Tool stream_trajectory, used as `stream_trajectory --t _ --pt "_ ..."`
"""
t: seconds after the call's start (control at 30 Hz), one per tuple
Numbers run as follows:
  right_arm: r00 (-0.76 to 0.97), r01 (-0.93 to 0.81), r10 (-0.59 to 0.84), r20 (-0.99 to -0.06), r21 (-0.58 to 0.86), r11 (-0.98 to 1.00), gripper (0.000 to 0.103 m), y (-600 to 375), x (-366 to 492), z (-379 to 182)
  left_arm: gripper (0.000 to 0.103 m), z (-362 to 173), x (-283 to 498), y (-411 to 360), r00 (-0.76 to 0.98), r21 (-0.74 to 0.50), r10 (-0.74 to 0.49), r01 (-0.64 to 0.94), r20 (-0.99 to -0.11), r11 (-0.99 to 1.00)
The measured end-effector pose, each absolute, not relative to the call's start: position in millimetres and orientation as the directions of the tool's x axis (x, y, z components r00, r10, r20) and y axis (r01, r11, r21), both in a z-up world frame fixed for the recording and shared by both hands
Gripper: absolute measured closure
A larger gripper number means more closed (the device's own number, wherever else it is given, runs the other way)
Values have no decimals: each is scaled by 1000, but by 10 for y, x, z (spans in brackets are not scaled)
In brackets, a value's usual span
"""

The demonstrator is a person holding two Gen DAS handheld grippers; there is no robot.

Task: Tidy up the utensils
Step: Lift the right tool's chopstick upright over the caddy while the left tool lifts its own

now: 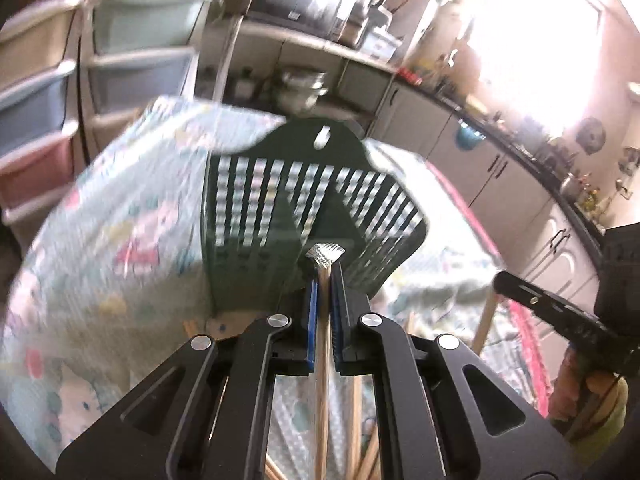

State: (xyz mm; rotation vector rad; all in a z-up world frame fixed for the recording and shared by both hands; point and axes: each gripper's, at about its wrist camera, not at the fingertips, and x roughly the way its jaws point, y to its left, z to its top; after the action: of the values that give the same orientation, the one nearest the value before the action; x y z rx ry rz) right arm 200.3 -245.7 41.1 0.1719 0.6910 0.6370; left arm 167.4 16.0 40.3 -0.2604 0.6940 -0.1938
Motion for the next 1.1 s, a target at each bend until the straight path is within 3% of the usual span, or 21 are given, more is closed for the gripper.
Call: stream_trajectory --t 0.6,1.1 --pt "654 -607 631 -418 208 767 98 -2187 1812 1171 100 1181 1649 236 860 -257 -255 151 -442 954" --pt "686 -641 668 -289 195 742 98 -2033 1938 1747 100 1765 1850 400 933 -219 -172 104 -317 970"
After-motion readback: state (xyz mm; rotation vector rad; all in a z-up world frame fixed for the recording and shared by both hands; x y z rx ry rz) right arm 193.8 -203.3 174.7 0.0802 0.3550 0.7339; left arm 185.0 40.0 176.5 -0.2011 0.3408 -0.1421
